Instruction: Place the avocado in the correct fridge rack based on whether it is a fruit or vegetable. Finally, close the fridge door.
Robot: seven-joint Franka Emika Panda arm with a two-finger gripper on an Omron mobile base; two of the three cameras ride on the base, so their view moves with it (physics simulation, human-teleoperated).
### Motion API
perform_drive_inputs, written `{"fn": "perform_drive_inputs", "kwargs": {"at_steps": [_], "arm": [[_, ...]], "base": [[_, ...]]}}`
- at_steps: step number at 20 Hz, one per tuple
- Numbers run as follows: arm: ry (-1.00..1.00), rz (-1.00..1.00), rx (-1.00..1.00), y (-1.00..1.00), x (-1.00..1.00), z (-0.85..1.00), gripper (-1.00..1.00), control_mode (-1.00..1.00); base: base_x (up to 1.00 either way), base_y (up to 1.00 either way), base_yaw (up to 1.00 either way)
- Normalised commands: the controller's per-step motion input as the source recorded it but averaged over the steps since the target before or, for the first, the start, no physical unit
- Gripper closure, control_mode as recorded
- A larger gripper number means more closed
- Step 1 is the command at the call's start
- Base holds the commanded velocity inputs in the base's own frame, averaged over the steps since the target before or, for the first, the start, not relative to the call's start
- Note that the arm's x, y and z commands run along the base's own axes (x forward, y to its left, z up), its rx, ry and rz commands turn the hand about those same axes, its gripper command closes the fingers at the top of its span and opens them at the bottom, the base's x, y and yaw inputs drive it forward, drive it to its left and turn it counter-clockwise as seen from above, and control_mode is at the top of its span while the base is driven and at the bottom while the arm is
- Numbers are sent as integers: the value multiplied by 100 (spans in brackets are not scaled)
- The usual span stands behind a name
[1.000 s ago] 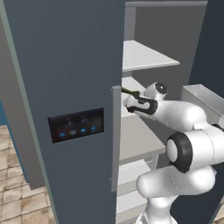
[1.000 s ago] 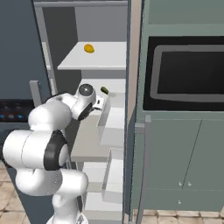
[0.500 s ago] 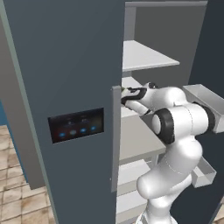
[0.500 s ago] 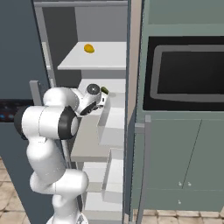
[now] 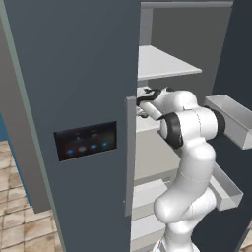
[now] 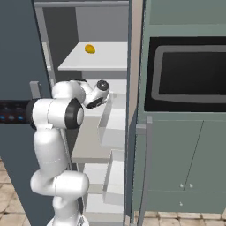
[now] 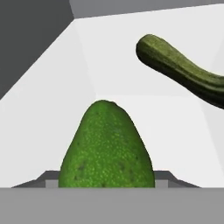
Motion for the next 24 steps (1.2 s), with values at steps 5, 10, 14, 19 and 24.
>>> {"fn": "perform_drive_inputs", "kwargs": {"at_steps": [5, 10, 14, 19, 24], "arm": [[-2, 1, -9, 31, -22, -6, -100, -100], [-5, 0, -7, 6, -38, 33, -100, -100], [-5, 0, -3, 0, -80, 30, -100, -100], [-3, 0, 0, 0, -100, 25, -100, -100], [-5, -3, 0, 0, -100, 50, -100, -100]], "base": [[0, 0, 0], [0, 0, 0], [0, 0, 0], [0, 0, 0], [0, 0, 0]]}}
